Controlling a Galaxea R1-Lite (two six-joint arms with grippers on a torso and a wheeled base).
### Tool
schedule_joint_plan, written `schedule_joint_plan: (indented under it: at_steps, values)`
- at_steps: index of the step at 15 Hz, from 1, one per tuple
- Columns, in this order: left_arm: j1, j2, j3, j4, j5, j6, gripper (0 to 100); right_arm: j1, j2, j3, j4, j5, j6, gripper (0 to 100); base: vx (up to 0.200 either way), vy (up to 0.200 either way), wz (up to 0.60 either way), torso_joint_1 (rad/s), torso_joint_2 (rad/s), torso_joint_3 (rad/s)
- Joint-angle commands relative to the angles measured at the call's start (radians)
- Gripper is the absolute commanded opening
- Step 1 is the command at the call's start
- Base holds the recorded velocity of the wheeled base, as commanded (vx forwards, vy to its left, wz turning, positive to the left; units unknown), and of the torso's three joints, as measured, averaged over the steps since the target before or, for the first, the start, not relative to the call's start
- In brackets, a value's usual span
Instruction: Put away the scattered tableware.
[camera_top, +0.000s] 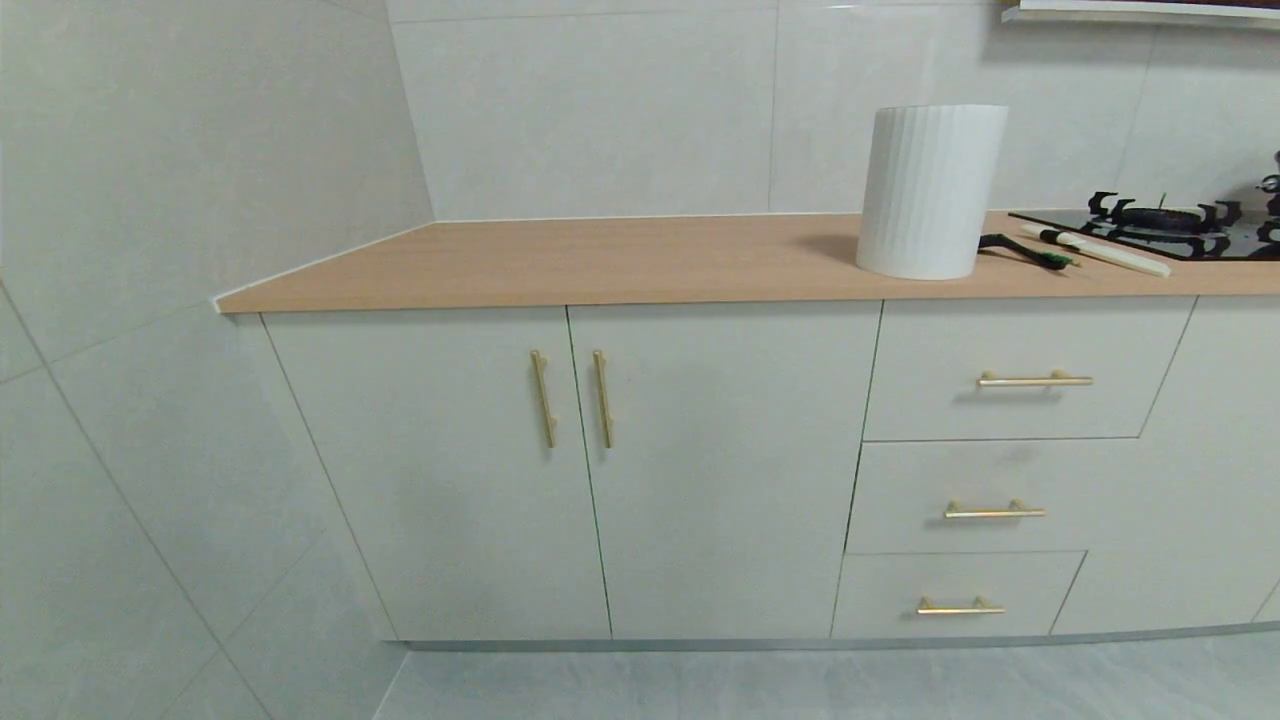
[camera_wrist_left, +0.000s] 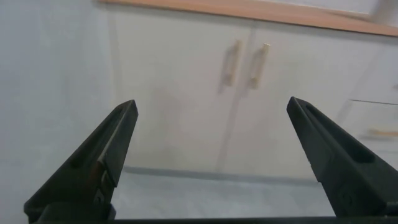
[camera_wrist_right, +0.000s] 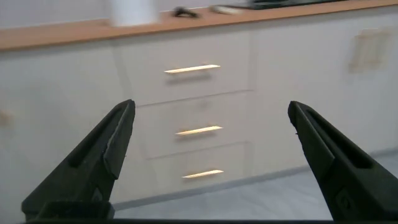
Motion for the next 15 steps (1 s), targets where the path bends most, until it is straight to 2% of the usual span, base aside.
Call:
schedule_joint_plan:
  at_steps: [1,2,4,6,7,8,10,12,13,14,15]
  values:
    - [0.027,-0.085,0.028,0.002,0.006,0.003,100,-0.071,-0.141,0.047,0.026,0.01,-0.023,100,0.0,0.0,0.0,0.0,0.0,0.0]
    - [0.067,-0.084,0.062,-0.003,0.033,0.003,100,-0.07,-0.147,0.139,-0.026,-0.054,-0.077,100,0.0,0.0,0.0,0.0,0.0,0.0]
    - [0.122,-0.084,0.077,-0.008,0.058,0.004,100,-0.068,-0.158,0.209,-0.115,-0.062,-0.08,100,0.0,0.0,0.0,0.0,0.0,0.0]
    - [0.133,-0.084,0.092,-0.011,0.142,0.001,100,-0.063,-0.171,0.292,-0.181,-0.062,-0.081,100,0.0,0.0,0.0,0.0,0.0,0.0]
    - [0.151,-0.085,0.103,-0.011,0.147,0.001,100,-0.063,-0.171,0.317,-0.187,-0.062,-0.081,100,0.0,0.0,0.0,0.0,0.0,0.0]
    - [0.205,-0.105,0.115,-0.009,0.139,0.011,100,-0.063,-0.171,0.341,-0.189,-0.06,-0.081,100,0.0,0.0,0.0,0.0,0.0,0.0]
    - [0.246,-0.18,0.183,-0.012,0.085,0.083,100,-0.063,-0.171,0.39,-0.215,-0.059,-0.081,100,0.0,0.0,0.0,0.0,0.0,0.0]
    - [0.246,-0.18,0.296,-0.073,0.088,0.083,100,-0.063,-0.171,0.398,-0.197,-0.048,-0.078,100,0.0,0.0,0.0,0.0,0.0,0.0]
    - [0.246,-0.18,0.364,-0.138,0.087,0.087,100,-0.063,-0.171,0.398,-0.186,-0.011,-0.078,100,0.0,0.0,0.0,0.0,0.0,0.0]
    - [0.246,-0.18,0.368,-0.146,0.085,0.09,100,-0.063,-0.171,0.398,-0.184,-0.008,-0.078,100,0.0,0.0,0.0,0.0,0.0,0.0]
    - [0.246,-0.18,0.384,-0.19,0.055,0.089,100,-0.063,-0.171,0.398,-0.169,0.05,-0.074,100,0.0,0.0,0.0,0.0,0.0,0.0]
